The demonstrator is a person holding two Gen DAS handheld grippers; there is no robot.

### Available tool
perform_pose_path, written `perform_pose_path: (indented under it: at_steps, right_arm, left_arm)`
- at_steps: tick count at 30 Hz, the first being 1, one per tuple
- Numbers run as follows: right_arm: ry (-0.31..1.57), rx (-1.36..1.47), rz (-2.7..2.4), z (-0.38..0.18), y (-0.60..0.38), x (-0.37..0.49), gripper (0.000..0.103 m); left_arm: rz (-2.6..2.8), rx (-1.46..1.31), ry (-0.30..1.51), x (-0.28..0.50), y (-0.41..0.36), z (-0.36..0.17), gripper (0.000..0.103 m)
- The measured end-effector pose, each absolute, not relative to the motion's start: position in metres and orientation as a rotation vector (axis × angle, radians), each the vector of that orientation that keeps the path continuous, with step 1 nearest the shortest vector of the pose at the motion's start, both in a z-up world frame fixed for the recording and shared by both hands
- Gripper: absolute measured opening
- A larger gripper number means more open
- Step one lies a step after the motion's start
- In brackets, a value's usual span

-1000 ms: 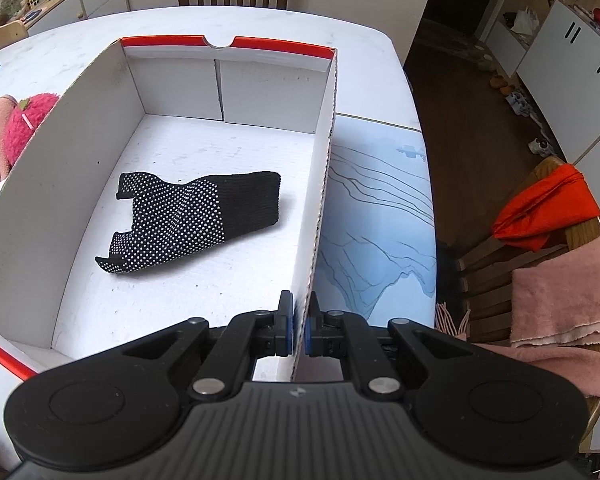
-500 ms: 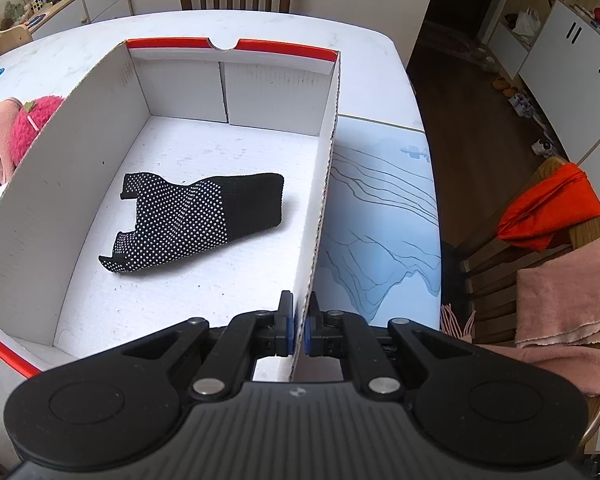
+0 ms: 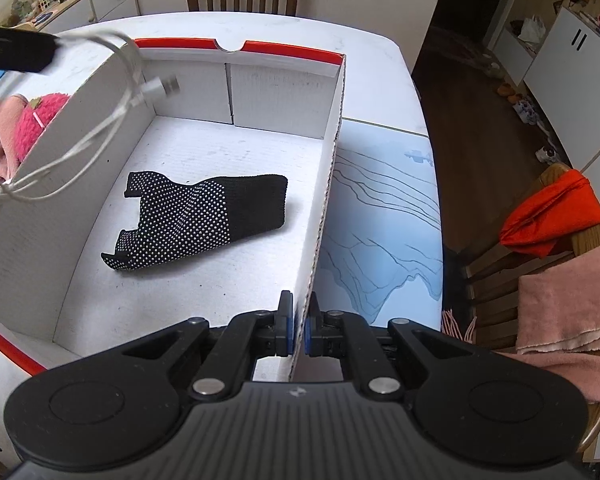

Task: Organize objects
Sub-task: 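Carry the cable into the box and release it onto the glove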

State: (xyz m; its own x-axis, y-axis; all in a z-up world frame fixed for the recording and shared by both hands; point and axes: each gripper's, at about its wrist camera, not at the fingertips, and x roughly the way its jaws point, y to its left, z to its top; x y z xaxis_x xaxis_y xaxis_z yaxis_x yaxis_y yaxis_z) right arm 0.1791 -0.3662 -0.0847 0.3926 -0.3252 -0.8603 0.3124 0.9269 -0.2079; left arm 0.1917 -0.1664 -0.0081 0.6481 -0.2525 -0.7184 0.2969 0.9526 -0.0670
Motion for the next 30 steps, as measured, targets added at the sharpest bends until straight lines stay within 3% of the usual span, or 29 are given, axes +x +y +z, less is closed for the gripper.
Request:
perform_pose_path:
  at_steps: [18,25,27,29,30]
  right_arm:
    - [1.083,0.01,-0.445,-0.084,-0.366,0.177,0.006]
    - [1.083,0.031,-0.472,-0.084,-0.367,0.177,0.005]
    - [1.083,0.034,-0.481,-0.084,-0.367,0.176,0.005]
    - [1.084,0.036,-0.483,-0.083,-0.367,0.177,0.005]
    - [1.084,0.036,-0.484,-0.083,-0.367,0.177,0.005]
  left_arm:
    - [-0.387,0.017,1.064,0.222,-0.2,-0.093,0.004]
    - [-0.414,0.004,1.127,0.223,-0.204,-0.109,0.023]
    - [-0.422,0.0,1.13,0.221,-0.203,-0.109,0.034]
    - [-0.433,-0.003,1.121,0.219,-0.201,-0.108,0.057]
    - [-0.433,-0.005,1.113,0.217,-0.2,-0.106,0.059]
